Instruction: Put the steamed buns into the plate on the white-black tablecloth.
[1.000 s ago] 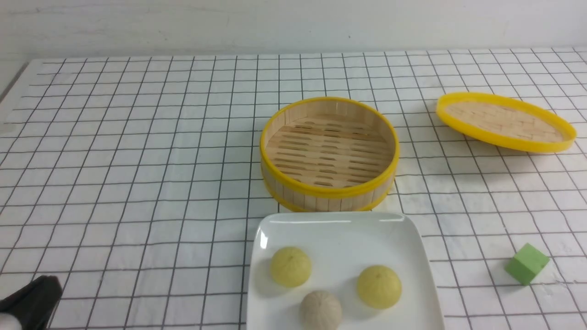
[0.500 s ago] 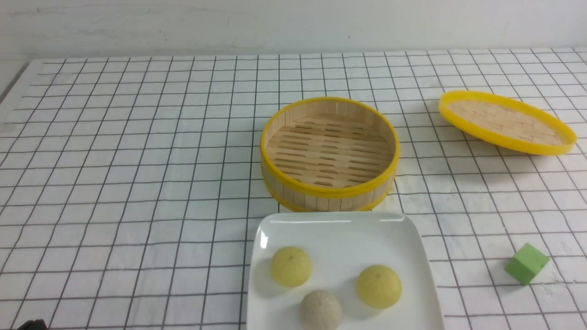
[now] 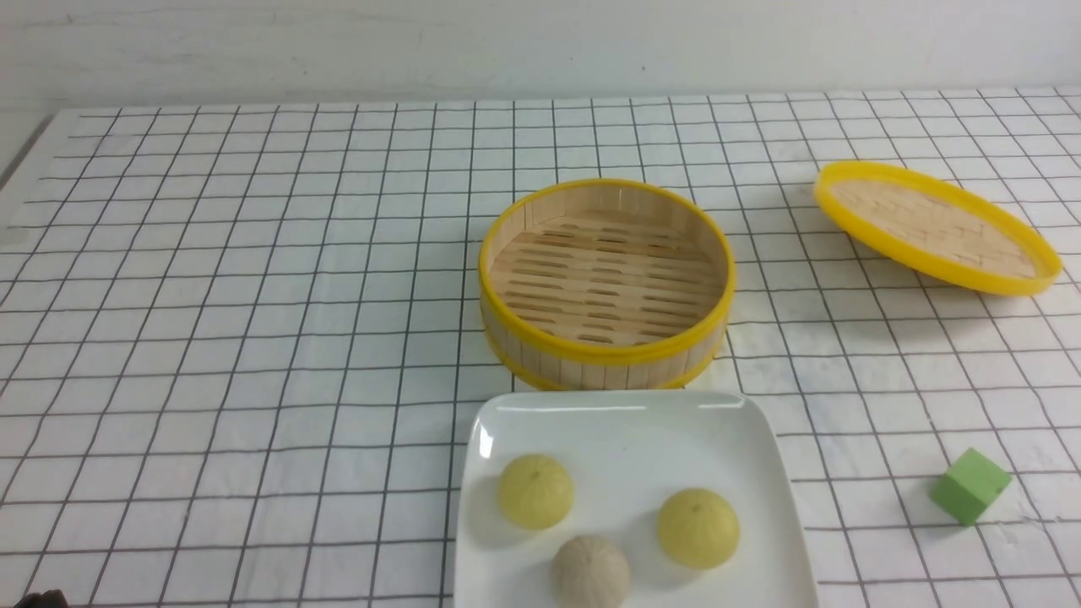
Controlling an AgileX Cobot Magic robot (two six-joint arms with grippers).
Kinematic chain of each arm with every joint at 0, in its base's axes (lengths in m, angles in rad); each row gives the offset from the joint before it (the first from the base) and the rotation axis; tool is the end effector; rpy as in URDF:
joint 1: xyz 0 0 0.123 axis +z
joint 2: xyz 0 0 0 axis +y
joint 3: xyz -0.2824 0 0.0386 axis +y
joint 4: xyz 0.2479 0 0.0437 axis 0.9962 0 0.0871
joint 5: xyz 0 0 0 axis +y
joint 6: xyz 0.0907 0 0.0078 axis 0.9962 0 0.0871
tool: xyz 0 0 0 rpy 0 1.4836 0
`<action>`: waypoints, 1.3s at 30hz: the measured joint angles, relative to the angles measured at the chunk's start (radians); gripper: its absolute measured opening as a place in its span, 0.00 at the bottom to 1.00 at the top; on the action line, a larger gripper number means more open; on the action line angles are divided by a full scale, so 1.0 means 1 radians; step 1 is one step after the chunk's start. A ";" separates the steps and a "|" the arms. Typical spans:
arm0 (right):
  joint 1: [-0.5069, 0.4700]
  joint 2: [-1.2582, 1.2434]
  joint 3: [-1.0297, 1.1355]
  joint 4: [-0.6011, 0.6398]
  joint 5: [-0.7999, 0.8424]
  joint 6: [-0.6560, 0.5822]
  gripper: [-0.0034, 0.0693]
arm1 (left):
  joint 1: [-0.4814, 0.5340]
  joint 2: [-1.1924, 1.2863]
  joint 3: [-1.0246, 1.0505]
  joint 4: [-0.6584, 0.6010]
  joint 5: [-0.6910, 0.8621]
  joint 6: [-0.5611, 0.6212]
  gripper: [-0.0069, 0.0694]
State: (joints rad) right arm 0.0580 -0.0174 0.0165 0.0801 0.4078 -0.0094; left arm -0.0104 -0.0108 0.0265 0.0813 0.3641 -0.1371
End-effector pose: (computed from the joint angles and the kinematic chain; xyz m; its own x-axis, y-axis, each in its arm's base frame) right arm 0.0509 0.0059 0.1720 -0.3176 0.0457 -0.9471 -0.0678 0.9952 0.0708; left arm 0.0529 0.0021 0.1721 -0.2858 -0.0581 -0.9565 -0.0348 0.9981 -0.0502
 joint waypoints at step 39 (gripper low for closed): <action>0.000 0.000 0.000 0.000 0.000 0.000 0.32 | 0.005 0.000 0.000 0.000 0.000 0.000 0.23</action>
State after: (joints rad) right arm 0.0580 -0.0174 0.0165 0.0804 0.4078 -0.0090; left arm -0.0059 -0.0108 0.0265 0.0813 0.3646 -0.1371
